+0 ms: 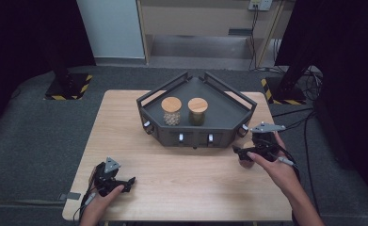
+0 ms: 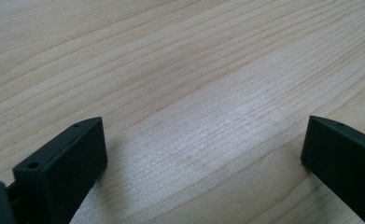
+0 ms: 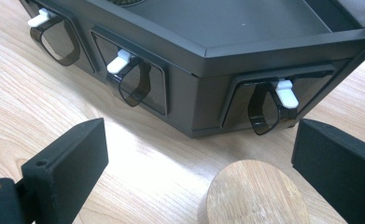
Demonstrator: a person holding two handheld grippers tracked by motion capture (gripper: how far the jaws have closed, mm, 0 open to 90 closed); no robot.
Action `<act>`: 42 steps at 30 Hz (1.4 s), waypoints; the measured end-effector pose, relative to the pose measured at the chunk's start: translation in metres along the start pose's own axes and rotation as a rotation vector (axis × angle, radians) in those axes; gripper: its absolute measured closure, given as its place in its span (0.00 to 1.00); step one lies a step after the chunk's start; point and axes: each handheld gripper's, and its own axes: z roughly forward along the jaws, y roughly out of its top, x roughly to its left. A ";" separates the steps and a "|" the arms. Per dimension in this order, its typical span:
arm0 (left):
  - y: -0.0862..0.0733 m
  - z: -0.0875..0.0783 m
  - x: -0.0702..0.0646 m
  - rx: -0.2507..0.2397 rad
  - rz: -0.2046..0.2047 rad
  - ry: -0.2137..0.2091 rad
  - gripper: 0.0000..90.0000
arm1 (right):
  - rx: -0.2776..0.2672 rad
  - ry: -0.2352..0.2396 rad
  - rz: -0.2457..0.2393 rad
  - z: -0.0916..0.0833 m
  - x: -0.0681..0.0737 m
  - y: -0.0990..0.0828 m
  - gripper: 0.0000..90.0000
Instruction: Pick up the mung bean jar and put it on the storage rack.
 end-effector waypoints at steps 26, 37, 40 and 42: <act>0.000 0.000 0.000 0.000 -0.001 0.000 0.00 | -0.009 -0.023 0.032 -0.009 -0.011 -0.029 0.03; 0.000 0.000 0.000 0.000 -0.001 0.001 0.00 | 0.019 -0.043 0.055 -0.008 -0.019 -0.040 0.04; 0.000 0.000 0.000 0.000 -0.001 0.001 0.00 | 0.021 -0.046 0.063 -0.008 -0.021 -0.045 0.04; 0.000 0.000 0.000 0.000 -0.001 0.001 0.00 | 0.023 -0.045 0.069 -0.008 -0.023 -0.048 0.04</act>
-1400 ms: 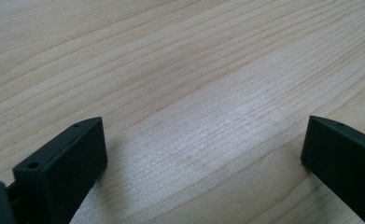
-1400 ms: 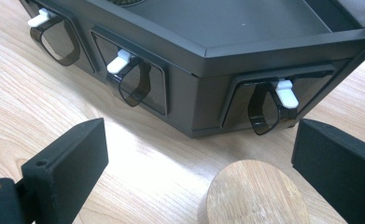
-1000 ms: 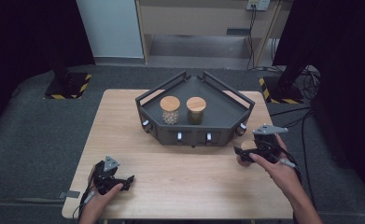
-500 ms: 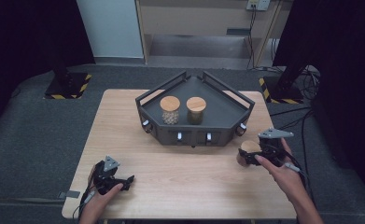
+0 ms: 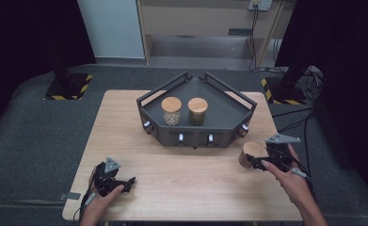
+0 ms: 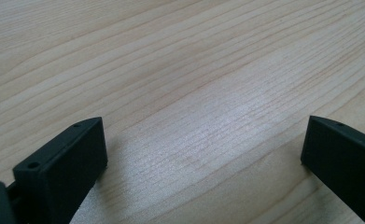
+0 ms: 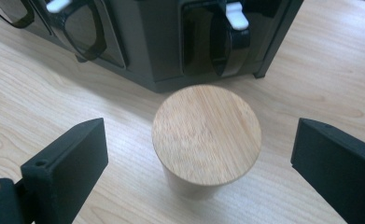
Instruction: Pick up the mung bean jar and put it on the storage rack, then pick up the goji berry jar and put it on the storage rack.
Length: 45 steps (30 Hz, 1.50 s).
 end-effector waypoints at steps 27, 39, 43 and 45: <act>0.000 0.000 0.000 0.000 0.000 0.000 0.00 | 0.012 0.013 0.016 0.005 -0.005 -0.034 0.04; 0.000 0.000 0.000 0.000 -0.001 0.001 0.00 | 0.027 0.015 0.028 0.010 -0.006 -0.039 0.04; 0.000 0.000 0.000 0.000 -0.001 0.001 0.00 | 0.030 0.016 0.030 0.012 -0.006 -0.040 0.04; 0.000 0.000 0.000 0.000 -0.001 0.001 0.00 | 0.033 0.016 0.032 0.014 -0.006 -0.040 0.04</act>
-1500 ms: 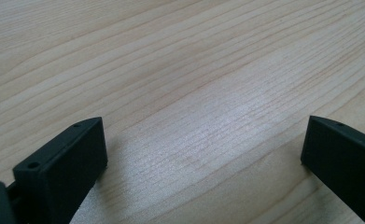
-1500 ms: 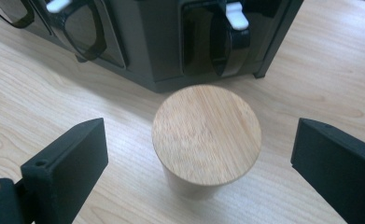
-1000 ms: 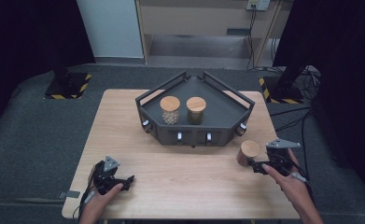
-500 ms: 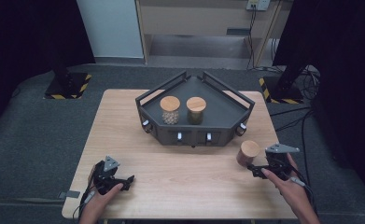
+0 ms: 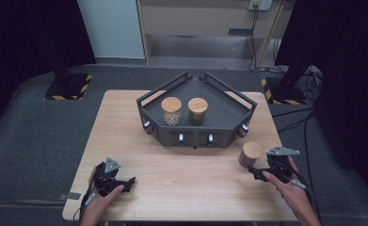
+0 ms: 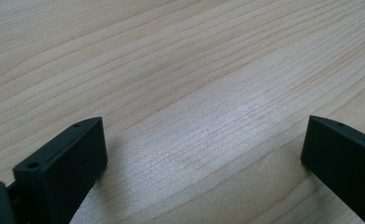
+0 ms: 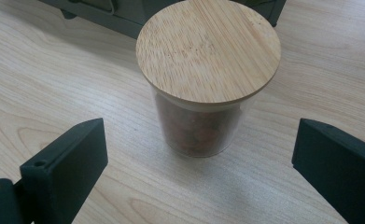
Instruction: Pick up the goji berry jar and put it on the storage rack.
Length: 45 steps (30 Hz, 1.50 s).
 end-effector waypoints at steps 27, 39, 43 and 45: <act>0.000 0.000 0.000 0.000 0.000 0.000 0.00 | 0.045 0.004 -0.017 0.038 0.005 0.026 0.05; 0.000 0.000 0.000 0.000 0.000 0.000 0.00 | 0.052 -0.015 -0.007 0.047 0.007 0.030 0.15; 0.000 0.000 0.000 0.000 0.000 0.000 0.00 | 0.054 -0.029 -0.010 0.049 0.009 0.030 0.19; 0.000 0.000 0.000 0.000 0.000 0.000 0.00 | 0.051 -0.032 -0.002 0.049 0.009 0.029 0.21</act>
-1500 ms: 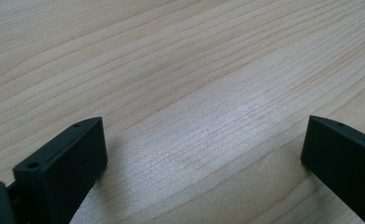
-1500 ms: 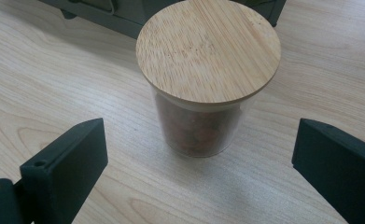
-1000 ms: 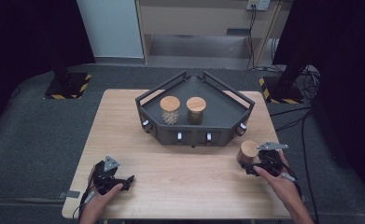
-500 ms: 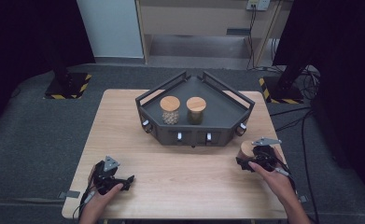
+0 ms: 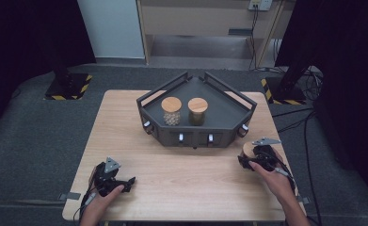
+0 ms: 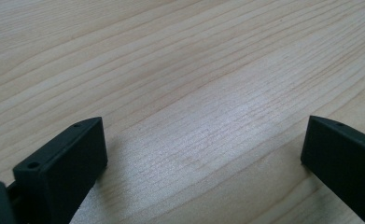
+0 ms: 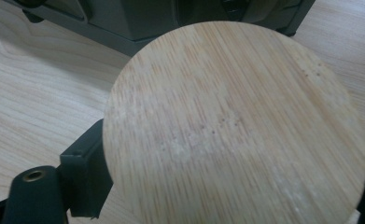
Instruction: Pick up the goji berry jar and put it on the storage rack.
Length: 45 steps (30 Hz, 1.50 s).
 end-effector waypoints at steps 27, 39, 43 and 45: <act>0.000 0.000 0.000 0.000 0.000 0.000 0.00 | -0.025 -0.041 0.027 0.001 0.007 -0.007 0.29; 0.000 0.000 0.000 0.000 0.000 0.000 0.00 | -0.018 -0.042 0.026 -0.002 0.008 -0.003 0.29; 0.000 0.000 0.000 0.000 0.000 0.000 0.00 | -0.018 -0.041 0.021 -0.005 0.009 -0.002 0.29; 0.000 0.000 0.000 0.000 0.000 0.000 0.00 | -0.021 -0.042 0.018 -0.007 0.009 -0.002 0.29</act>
